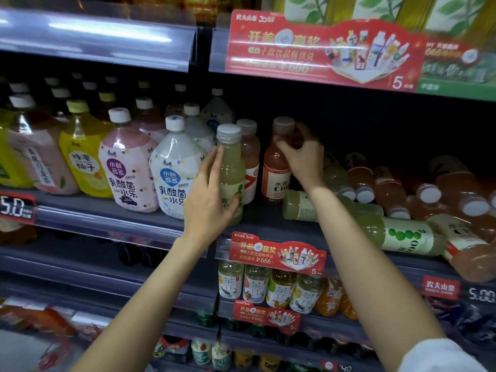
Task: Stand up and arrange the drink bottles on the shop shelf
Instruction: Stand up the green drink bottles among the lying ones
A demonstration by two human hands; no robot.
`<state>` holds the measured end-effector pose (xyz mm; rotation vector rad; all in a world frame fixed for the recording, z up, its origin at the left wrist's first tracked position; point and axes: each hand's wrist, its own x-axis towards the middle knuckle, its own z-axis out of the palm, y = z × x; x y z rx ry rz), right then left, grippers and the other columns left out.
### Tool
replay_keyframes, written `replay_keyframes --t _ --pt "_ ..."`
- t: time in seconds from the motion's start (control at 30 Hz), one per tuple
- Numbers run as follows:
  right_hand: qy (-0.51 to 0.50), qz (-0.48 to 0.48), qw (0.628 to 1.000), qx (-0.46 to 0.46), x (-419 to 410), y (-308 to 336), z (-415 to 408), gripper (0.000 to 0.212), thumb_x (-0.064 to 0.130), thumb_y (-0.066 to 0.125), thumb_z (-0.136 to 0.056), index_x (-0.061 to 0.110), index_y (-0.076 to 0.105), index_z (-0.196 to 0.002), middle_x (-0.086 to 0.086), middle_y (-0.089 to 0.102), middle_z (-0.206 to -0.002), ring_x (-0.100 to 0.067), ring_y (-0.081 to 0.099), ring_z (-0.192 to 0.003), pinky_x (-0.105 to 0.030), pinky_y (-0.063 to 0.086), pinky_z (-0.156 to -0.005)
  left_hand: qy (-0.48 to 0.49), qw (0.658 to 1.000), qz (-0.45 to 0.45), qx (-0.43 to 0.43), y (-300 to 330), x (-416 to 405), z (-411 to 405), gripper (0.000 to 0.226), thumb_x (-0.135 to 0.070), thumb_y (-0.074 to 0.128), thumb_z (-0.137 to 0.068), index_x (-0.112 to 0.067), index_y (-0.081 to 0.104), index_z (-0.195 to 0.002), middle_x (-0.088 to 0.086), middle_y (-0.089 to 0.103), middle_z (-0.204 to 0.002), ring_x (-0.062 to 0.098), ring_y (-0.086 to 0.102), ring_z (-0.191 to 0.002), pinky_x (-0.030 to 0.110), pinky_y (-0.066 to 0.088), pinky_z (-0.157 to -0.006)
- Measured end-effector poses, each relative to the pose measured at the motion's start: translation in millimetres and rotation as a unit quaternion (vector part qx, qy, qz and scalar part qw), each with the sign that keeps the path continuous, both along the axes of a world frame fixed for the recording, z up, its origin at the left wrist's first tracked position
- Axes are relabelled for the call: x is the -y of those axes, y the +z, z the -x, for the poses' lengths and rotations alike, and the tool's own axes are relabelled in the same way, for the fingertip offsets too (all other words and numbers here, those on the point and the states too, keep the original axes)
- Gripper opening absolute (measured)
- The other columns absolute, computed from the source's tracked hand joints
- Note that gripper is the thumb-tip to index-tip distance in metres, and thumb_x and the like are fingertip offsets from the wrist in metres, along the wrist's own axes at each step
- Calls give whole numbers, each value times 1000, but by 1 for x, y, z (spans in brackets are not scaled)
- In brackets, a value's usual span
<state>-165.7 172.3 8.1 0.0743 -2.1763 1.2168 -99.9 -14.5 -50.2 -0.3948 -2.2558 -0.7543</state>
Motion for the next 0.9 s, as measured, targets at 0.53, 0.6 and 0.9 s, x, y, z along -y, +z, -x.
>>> replay_keyframes --t 0.53,0.6,0.9 --pt "-75 -133 987 55 17 -47 -10 76 29 75 -79 18 32 -141 -11 47 -132 -32 54 -113 -41 47 -84 8 1000 0 -13 -1 -1 1 96 -20 77 -73 -16 20 -150 10 37 -147 17 40 -121 20 38 -57" --pt "-66 -138 986 58 21 -47 -6 76 27 73 -81 17 30 -143 -13 46 -131 -33 54 -114 -40 47 -85 9 1000 -1 -15 -2 -2 1 96 -20 77 -73 -16 20 -150 9 36 -147 17 40 -122 20 38 -57" --pt "73 -235 967 61 -22 -43 -49 72 26 65 -88 19 25 -148 -7 32 -146 -22 29 -133 -29 25 -108 18 999 7 -31 -5 -2 5 95 -19 75 -75 -14 18 -151 11 33 -150 21 42 -124 15 40 -57"
